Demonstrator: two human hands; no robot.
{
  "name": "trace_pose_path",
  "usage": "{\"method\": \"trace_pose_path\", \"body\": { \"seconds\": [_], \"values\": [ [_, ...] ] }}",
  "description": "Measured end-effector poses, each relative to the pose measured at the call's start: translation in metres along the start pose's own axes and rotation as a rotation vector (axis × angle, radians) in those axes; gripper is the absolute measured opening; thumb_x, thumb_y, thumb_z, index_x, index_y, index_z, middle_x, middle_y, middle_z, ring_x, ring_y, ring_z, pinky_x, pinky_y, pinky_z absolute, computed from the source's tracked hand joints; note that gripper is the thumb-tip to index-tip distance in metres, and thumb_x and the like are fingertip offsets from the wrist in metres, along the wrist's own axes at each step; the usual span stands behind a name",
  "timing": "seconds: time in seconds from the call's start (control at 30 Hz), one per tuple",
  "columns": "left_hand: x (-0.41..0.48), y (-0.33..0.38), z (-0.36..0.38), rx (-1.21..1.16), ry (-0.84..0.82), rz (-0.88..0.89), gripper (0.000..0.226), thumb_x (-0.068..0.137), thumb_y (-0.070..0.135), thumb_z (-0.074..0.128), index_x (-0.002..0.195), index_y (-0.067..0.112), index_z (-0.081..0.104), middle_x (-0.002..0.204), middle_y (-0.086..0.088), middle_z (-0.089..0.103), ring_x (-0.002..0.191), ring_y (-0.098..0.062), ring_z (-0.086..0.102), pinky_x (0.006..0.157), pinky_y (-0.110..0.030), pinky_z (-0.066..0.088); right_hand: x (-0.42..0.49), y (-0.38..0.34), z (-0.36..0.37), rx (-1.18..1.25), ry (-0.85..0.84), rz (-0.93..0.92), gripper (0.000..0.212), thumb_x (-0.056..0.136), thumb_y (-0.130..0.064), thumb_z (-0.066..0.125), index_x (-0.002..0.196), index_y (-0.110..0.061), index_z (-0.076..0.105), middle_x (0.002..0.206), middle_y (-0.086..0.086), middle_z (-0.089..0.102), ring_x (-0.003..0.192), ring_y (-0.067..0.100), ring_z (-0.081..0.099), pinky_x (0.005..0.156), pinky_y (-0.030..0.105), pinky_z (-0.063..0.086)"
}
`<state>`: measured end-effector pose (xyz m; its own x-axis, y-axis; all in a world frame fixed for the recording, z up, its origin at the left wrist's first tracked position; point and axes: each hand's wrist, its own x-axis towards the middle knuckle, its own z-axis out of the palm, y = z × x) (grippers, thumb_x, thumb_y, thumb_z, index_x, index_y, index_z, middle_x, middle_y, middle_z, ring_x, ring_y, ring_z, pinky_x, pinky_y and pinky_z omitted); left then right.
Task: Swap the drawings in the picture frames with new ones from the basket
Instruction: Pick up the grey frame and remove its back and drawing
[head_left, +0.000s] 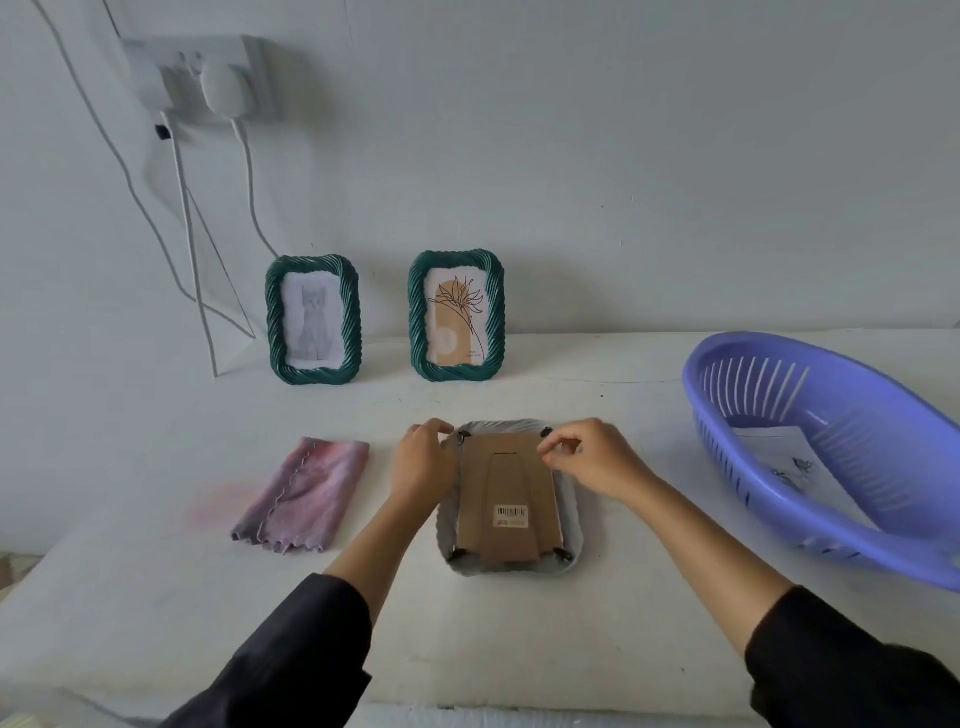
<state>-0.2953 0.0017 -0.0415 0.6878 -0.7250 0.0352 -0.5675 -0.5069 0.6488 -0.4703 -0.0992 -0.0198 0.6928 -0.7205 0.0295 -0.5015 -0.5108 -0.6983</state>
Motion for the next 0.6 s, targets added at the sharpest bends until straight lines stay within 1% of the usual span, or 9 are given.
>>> {"method": "trace_pose_path", "body": {
  "seconds": [0.03, 0.1, 0.2, 0.27, 0.37, 0.47, 0.53, 0.57, 0.6],
  "values": [
    [0.004, -0.001, -0.001, 0.004, -0.011, 0.020, 0.031, 0.094, 0.013, 0.047, 0.122, 0.009, 0.059, 0.130, -0.015, 0.055, 0.120, -0.028, 0.051, 0.098, -0.032, 0.039, 0.007, 0.004, -0.003, -0.021, 0.057, 0.017, 0.015, 0.085, -0.014, 0.060, 0.094, -0.015, 0.072, 0.073, 0.000, 0.059, 0.071, 0.016, 0.053, 0.058, 0.021, 0.037],
    [0.012, -0.001, -0.002, 0.020, -0.063, 0.068, 0.030, 0.094, 0.012, 0.048, 0.120, 0.011, 0.061, 0.129, -0.011, 0.058, 0.118, -0.026, 0.053, 0.098, -0.031, 0.039, 0.020, 0.010, -0.005, -0.114, 0.103, 0.026, 0.017, 0.087, -0.014, 0.057, 0.095, -0.017, 0.072, 0.080, 0.002, 0.057, 0.075, 0.019, 0.055, 0.062, 0.027, 0.039],
    [0.020, 0.001, -0.002, 0.028, -0.115, 0.114, 0.028, 0.093, 0.007, 0.048, 0.113, 0.010, 0.067, 0.121, -0.008, 0.065, 0.112, -0.023, 0.057, 0.092, -0.025, 0.039, 0.032, 0.015, -0.003, -0.262, 0.062, -0.009, 0.019, 0.089, -0.019, 0.055, 0.099, -0.020, 0.071, 0.096, 0.003, 0.060, 0.088, 0.022, 0.059, 0.071, 0.029, 0.044],
    [0.024, 0.001, -0.002, 0.026, -0.119, 0.127, 0.026, 0.091, 0.008, 0.051, 0.109, 0.009, 0.070, 0.116, -0.007, 0.068, 0.107, -0.021, 0.059, 0.088, -0.022, 0.038, 0.037, 0.015, 0.000, -0.290, 0.034, -0.028, 0.019, 0.089, -0.021, 0.054, 0.098, -0.018, 0.071, 0.103, 0.003, 0.062, 0.093, 0.021, 0.060, 0.072, 0.028, 0.044],
    [0.030, -0.002, -0.003, 0.027, -0.127, 0.154, 0.021, 0.087, 0.012, 0.060, 0.103, 0.008, 0.073, 0.108, -0.006, 0.071, 0.100, -0.019, 0.061, 0.084, -0.020, 0.040, 0.041, 0.014, 0.001, -0.300, 0.020, -0.051, 0.016, 0.088, -0.018, 0.055, 0.093, -0.014, 0.069, 0.100, 0.002, 0.067, 0.090, 0.019, 0.061, 0.069, 0.025, 0.039],
    [0.037, -0.005, -0.006, -0.001, -0.141, 0.170, 0.017, 0.084, 0.014, 0.066, 0.098, 0.007, 0.074, 0.100, -0.008, 0.073, 0.087, -0.013, 0.062, 0.083, -0.022, 0.048, 0.046, 0.012, 0.000, -0.325, 0.017, -0.072, 0.014, 0.086, -0.016, 0.056, 0.089, -0.012, 0.069, 0.094, 0.002, 0.070, 0.085, 0.019, 0.062, 0.068, 0.025, 0.041],
    [0.041, -0.006, -0.007, 0.001, -0.155, 0.176, 0.016, 0.083, 0.014, 0.068, 0.095, 0.007, 0.075, 0.095, -0.009, 0.074, 0.078, -0.009, 0.060, 0.071, -0.013, 0.048, 0.050, 0.011, 0.002, -0.346, 0.017, -0.070, 0.013, 0.084, -0.015, 0.056, 0.085, -0.010, 0.068, 0.089, 0.003, 0.070, 0.081, 0.020, 0.062, 0.065, 0.025, 0.040],
    [0.042, -0.006, -0.007, 0.007, -0.158, 0.177, 0.016, 0.083, 0.014, 0.067, 0.094, 0.007, 0.075, 0.093, -0.008, 0.074, 0.076, -0.008, 0.059, 0.064, -0.007, 0.044, 0.052, 0.010, 0.003, -0.351, 0.016, -0.063, 0.011, 0.083, -0.014, 0.056, 0.083, -0.009, 0.066, 0.087, 0.004, 0.069, 0.079, 0.020, 0.062, 0.064, 0.024, 0.039],
    [0.043, -0.005, -0.007, 0.010, -0.157, 0.175, 0.015, 0.083, 0.014, 0.067, 0.093, 0.007, 0.075, 0.092, -0.008, 0.074, 0.075, -0.008, 0.058, 0.060, -0.005, 0.040, 0.054, 0.009, 0.004, -0.354, 0.017, -0.054, 0.009, 0.081, -0.014, 0.057, 0.080, -0.009, 0.064, 0.086, 0.004, 0.069, 0.078, 0.021, 0.061, 0.063, 0.024, 0.039]
  ]
}}
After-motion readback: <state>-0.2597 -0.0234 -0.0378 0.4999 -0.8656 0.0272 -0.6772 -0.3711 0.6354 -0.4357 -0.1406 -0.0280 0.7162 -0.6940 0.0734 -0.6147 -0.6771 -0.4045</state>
